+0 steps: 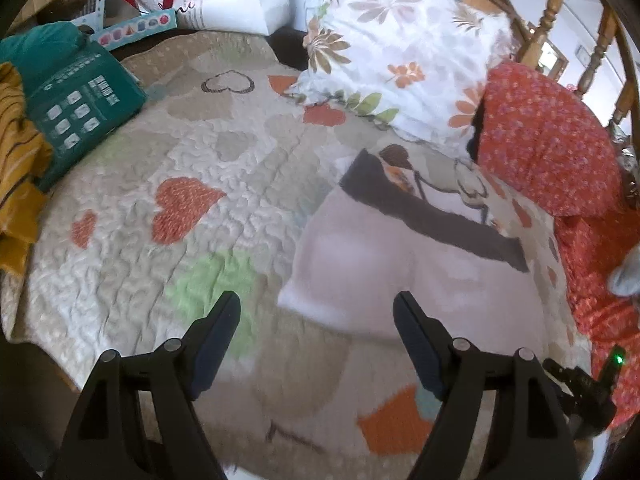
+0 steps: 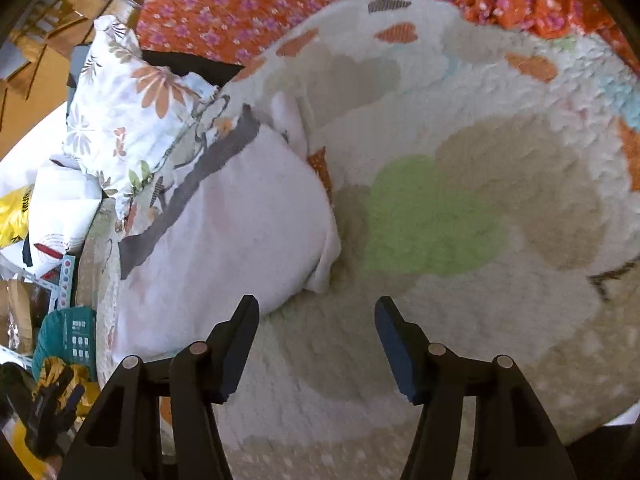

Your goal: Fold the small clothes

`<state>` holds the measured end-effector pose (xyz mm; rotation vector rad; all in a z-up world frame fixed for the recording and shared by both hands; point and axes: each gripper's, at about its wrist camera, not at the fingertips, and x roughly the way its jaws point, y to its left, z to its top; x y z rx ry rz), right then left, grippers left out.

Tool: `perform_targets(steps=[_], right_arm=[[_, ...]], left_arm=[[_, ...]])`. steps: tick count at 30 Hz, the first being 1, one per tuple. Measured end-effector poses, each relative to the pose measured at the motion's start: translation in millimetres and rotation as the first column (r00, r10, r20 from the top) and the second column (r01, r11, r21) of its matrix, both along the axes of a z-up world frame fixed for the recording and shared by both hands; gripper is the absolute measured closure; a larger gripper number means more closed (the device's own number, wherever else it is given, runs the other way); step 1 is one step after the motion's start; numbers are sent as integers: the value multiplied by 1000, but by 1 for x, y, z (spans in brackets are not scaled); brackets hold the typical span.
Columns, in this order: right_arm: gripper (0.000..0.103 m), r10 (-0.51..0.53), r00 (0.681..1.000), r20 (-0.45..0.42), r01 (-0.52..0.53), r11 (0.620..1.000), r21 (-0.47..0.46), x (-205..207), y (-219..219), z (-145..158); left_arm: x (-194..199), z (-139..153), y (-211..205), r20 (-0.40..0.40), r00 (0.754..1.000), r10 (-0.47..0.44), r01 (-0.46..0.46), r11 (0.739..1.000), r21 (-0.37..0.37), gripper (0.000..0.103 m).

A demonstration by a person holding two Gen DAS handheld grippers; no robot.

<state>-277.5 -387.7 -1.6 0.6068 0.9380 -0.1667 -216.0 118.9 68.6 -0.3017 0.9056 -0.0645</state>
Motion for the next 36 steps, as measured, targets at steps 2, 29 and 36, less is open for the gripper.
perform_targets(steps=[2, 29, 36], right_arm=[[65, -3, 1000, -4, 3, 999, 53, 13, -5, -13], [80, 472, 878, -81, -478, 855, -200, 94, 168, 8], [53, 730, 661, -173, -730, 573, -374, 86, 307, -26]], left_arm=[[19, -5, 2, -6, 1000, 12, -12, 1000, 12, 25], [108, -65, 9, -280, 960, -6, 31, 996, 84, 24], [93, -31, 97, -203, 963, 177, -200, 974, -101, 24]])
